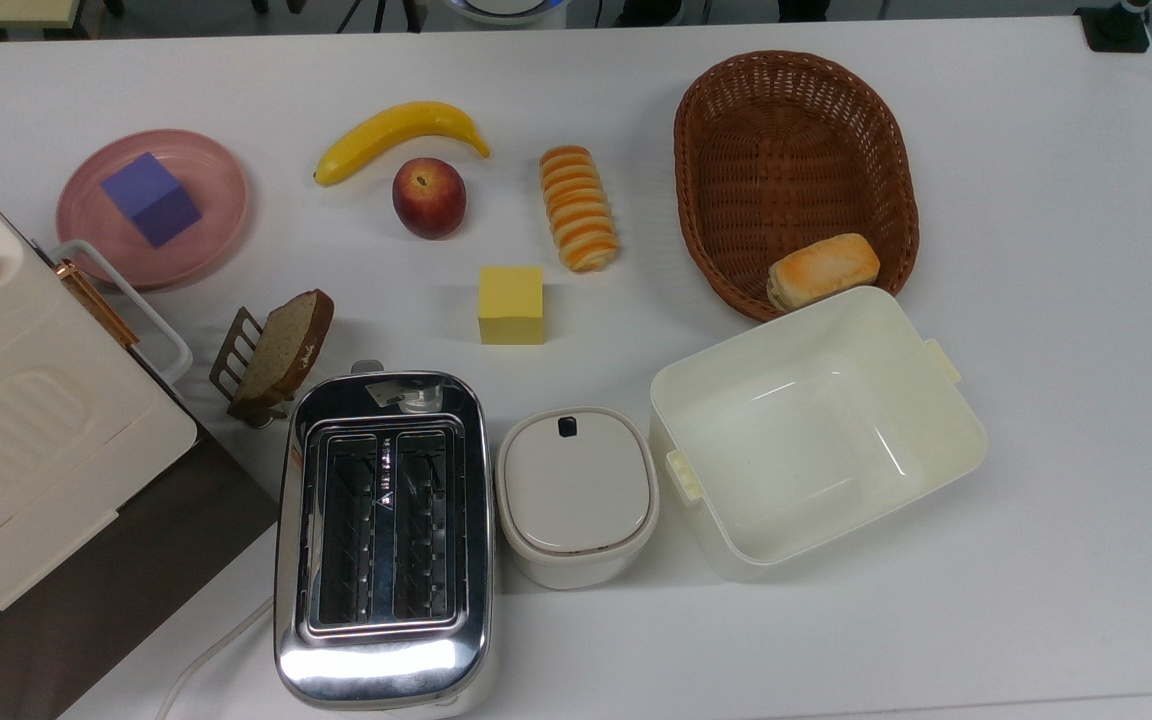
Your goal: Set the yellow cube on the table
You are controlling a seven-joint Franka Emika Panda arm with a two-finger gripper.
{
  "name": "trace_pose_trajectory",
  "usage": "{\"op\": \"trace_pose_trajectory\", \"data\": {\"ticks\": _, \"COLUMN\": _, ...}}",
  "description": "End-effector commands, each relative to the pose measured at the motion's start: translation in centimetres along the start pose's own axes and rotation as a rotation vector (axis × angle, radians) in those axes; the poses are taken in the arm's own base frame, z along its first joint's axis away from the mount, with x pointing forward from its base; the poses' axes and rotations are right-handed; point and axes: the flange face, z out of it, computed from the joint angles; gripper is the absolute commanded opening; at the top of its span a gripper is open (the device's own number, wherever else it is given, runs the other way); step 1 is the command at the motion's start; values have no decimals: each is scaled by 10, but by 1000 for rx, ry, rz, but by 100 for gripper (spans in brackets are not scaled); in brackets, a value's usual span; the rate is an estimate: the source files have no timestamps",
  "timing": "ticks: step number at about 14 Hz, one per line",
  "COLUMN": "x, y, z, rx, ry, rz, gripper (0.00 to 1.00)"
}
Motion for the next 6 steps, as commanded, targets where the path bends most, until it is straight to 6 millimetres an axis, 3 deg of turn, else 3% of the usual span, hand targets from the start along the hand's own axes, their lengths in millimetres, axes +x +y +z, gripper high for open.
{"op": "trace_pose_trajectory", "data": {"ticks": 1, "x": -4, "y": -15, "z": 5, "rx": 19, "ry": -13, "rz": -47, "gripper": 100}}
{"op": "trace_pose_trajectory", "data": {"ticks": 6, "x": -4, "y": -16, "z": 9, "rx": 17, "ry": -20, "rz": -53, "gripper": 100}}
